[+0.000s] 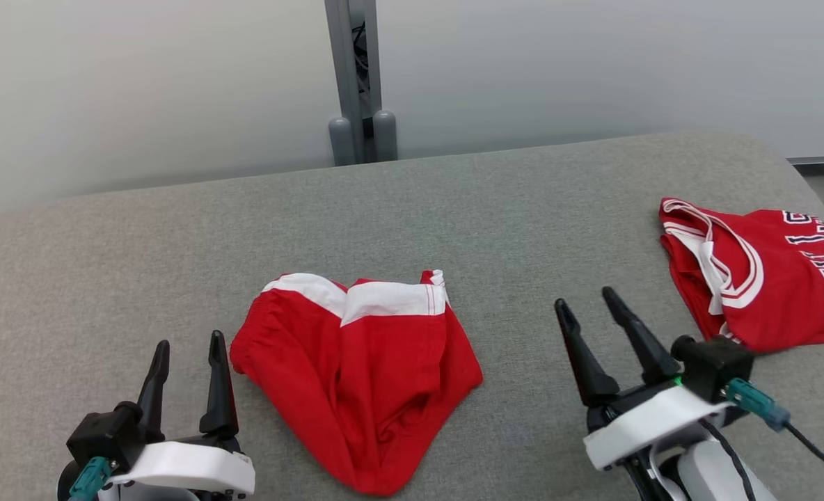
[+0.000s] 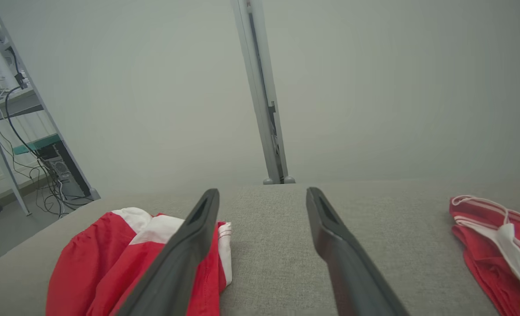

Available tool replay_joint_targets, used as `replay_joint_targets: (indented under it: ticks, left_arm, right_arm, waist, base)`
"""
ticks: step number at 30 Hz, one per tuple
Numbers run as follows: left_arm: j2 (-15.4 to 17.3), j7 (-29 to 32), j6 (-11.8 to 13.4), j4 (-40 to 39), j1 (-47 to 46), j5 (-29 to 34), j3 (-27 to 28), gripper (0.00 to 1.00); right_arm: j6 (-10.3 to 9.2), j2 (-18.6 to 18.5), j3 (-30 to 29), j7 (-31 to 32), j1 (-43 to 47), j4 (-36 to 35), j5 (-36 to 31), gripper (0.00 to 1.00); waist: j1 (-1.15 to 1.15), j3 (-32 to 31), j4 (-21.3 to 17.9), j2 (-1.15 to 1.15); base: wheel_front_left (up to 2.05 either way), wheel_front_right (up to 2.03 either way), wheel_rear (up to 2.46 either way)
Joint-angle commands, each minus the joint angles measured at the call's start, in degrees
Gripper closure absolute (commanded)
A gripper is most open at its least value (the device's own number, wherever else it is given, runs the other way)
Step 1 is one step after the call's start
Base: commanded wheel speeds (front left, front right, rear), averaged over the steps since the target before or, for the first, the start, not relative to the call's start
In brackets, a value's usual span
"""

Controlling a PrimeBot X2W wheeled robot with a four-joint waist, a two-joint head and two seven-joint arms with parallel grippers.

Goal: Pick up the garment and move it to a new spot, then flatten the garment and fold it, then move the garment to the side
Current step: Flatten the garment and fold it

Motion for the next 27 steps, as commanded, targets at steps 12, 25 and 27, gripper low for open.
replay_joint_targets:
  ticks: [12,25,27]
  left_arm:
    - [0.2,-0.2,-1.2,1.5,-2.6,1.0,-2.0,0.00]
    - [0.2,-0.2,-1.1,2.3,-4.1,0.3,-3.8,0.00]
    - [0.2,-0.2,-1.1,2.2,-4.1,0.3,-3.8,0.00]
  right_arm:
    - [0.01,-1.7,8.4,13.1,-10.8,6.3,22.8,0.00]
    - [0.01,-2.9,11.4,18.3,-15.9,13.3,34.8,0.00]
    - [0.01,-3.0,11.8,18.4,-16.6,13.9,35.9,0.00]
  waist:
    - [0.00,3.6,5.6,0.00]
    - [0.00,5.8,11.4,0.00]
    - [0.00,5.9,11.7,0.00]
  base:
    - [0.00,0.00,0.00]
    - [0.00,0.00,0.00]
    - [0.00,0.00,0.00]
